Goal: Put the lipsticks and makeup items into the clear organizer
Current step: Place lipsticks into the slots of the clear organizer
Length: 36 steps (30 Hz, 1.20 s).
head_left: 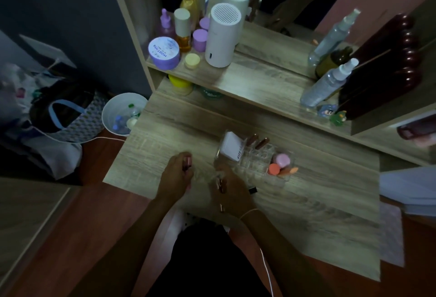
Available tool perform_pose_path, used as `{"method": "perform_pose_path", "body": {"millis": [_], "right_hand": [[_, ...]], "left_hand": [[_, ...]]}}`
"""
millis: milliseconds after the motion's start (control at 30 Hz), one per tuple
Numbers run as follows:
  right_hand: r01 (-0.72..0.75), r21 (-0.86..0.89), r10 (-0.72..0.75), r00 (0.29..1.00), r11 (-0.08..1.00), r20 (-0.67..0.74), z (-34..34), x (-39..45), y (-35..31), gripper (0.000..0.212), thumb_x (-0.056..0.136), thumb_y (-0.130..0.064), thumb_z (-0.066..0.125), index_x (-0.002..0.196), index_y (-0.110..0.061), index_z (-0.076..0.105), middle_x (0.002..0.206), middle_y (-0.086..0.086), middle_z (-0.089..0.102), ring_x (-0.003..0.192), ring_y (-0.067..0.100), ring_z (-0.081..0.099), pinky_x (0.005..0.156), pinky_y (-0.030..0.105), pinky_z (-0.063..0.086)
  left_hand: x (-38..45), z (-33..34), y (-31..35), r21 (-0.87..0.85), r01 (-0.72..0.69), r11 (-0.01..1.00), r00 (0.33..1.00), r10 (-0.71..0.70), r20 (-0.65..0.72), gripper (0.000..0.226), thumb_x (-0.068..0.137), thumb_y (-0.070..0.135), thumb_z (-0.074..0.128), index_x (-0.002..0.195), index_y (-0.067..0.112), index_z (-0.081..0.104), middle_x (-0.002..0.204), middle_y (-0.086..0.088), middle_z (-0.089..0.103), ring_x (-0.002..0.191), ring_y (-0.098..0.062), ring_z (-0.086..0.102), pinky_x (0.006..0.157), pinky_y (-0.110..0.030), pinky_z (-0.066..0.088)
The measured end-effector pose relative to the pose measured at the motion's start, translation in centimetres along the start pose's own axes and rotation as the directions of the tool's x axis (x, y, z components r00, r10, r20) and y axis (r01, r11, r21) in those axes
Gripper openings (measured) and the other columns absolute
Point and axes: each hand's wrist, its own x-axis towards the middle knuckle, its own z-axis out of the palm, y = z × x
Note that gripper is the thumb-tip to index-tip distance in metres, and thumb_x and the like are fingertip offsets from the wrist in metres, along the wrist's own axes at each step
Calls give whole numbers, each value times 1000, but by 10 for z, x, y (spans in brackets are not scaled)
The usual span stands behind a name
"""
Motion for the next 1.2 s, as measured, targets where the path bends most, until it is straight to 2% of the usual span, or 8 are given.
{"method": "perform_pose_path", "body": {"millis": [167, 333, 533, 633, 700, 867, 1100, 1200], "right_hand": [[28, 13, -27, 997, 1000, -67, -31, -13, 10, 48, 83, -24, 69, 126, -32, 48, 83, -13, 67, 68, -4, 61, 63, 11, 43], [-4, 25, 7, 989, 1000, -150, -59, -22, 20, 71, 80, -11, 72, 132, -46, 36, 74, -14, 62, 66, -2, 60, 60, 14, 44], [-101, 45, 109, 959, 994, -260, -86, -22, 23, 48, 77, -1, 71, 121, -11, 55, 97, 7, 69, 85, 21, 66, 80, 36, 56], [-129, 60, 141, 941, 990, -307, -99, -21, 23, 26, 76, -2, 72, 94, -15, 59, 79, -10, 64, 77, 14, 65, 67, 23, 52], [-115, 77, 135, 932, 990, -336, -106, -20, 22, 35, 73, -3, 75, 86, -28, 54, 76, -15, 62, 73, 8, 63, 66, 18, 52], [-107, 171, 170, 892, 980, -419, -120, -12, 28, 32, 66, -6, 81, 89, -16, 60, 90, 9, 69, 80, 19, 68, 77, 39, 57], [-62, 149, 132, 840, 987, -526, -131, 1, 35, 29, 72, -7, 75, 89, -26, 60, 89, 0, 68, 80, 13, 66, 69, 15, 51], [-46, 91, 89, 836, 995, -542, -134, 7, 35, 25, 76, -7, 73, 94, -21, 62, 93, 1, 68, 82, 14, 64, 74, 23, 52]], "left_hand": [[5, 1, 29, -37, -126, 991, 992, 125, -35, 43, 86, 12, 61, 127, 18, 50, 102, -12, 56, 83, -25, 59, 74, -33, 45], [20, 9, 78, -132, -200, 971, 978, 188, -95, 47, 83, 18, 68, 126, 18, 50, 105, 2, 57, 84, -11, 58, 70, -23, 47], [34, 21, 124, -189, -370, 909, 929, 357, -102, 28, 79, 11, 71, 104, 12, 59, 98, -9, 65, 81, -12, 61, 71, -24, 52], [39, 30, 133, -174, -405, 897, 914, 401, -60, 24, 78, 11, 72, 99, 9, 59, 97, -11, 63, 84, -18, 60, 74, -27, 51], [40, 36, 134, -172, -408, 897, 912, 409, -31, 23, 78, 10, 72, 97, 9, 59, 96, -11, 62, 85, -17, 59, 75, -28, 51], [39, 48, 131, -170, -385, 907, 917, 397, 45, 19, 81, 9, 70, 97, 11, 59, 97, -9, 62, 86, -17, 59, 76, -27, 51], [42, 61, 123, -102, -350, 931, 922, 361, 138, 18, 81, 17, 68, 96, 15, 58, 103, -9, 56, 81, -11, 58, 70, -15, 46], [40, 63, 122, -79, -333, 940, 926, 342, 159, 17, 82, 14, 67, 96, 19, 58, 106, -6, 51, 79, -9, 55, 69, -19, 47]]}}
